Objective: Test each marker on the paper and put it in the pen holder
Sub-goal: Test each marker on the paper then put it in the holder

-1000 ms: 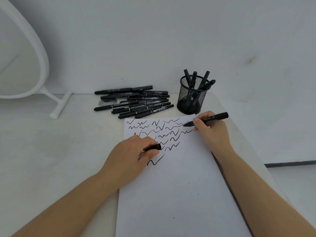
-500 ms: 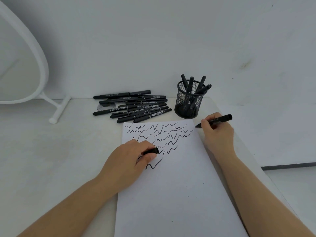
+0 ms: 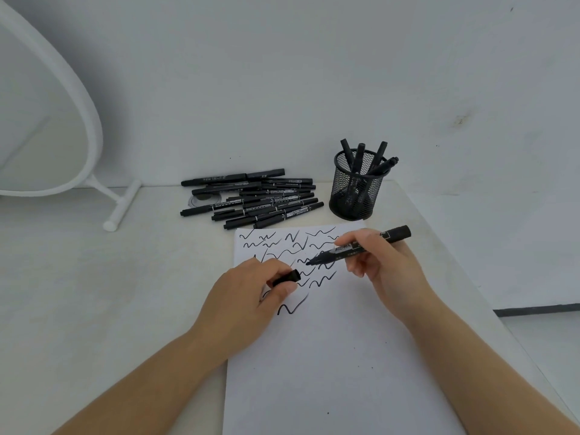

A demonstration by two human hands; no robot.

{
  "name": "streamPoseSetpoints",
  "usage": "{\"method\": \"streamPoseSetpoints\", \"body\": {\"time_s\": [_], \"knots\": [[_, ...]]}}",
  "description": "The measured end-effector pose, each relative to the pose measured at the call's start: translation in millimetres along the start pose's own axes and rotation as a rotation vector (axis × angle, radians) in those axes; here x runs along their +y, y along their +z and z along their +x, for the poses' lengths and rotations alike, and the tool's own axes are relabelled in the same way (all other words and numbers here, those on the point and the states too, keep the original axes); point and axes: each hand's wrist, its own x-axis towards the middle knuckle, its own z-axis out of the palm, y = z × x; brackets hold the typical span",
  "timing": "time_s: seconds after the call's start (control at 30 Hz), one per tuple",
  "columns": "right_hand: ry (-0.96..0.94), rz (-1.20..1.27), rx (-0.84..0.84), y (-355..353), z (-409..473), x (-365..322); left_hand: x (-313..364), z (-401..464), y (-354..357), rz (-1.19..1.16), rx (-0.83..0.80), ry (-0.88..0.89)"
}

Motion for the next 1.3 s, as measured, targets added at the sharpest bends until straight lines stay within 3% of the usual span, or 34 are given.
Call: {"method": "streamPoseSetpoints", "body": {"time_s": [0.43, 0.87, 1.13, 1.3], "knots": [[0.084, -0.122, -0.132, 6.7, -5.3, -3.2, 2.8, 0.5, -0.1, -0.067, -0.052, 0.007], [0.125, 0.028, -0.323, 8.1, -11.4, -6.6, 10.6, -1.3, -5.7, -0.056, -0.013, 0.116], [0.100, 0.152, -0.099, 24.5, -14.2, -2.3, 24.0, -3.6, -3.0, 0.035, 0.071, 0.221], [0.054, 0.103, -0.084, 27.8, -18.9, -2.2, 25.0, -7.8, -2.2, -0.031, 0.013, 0.194]]}}
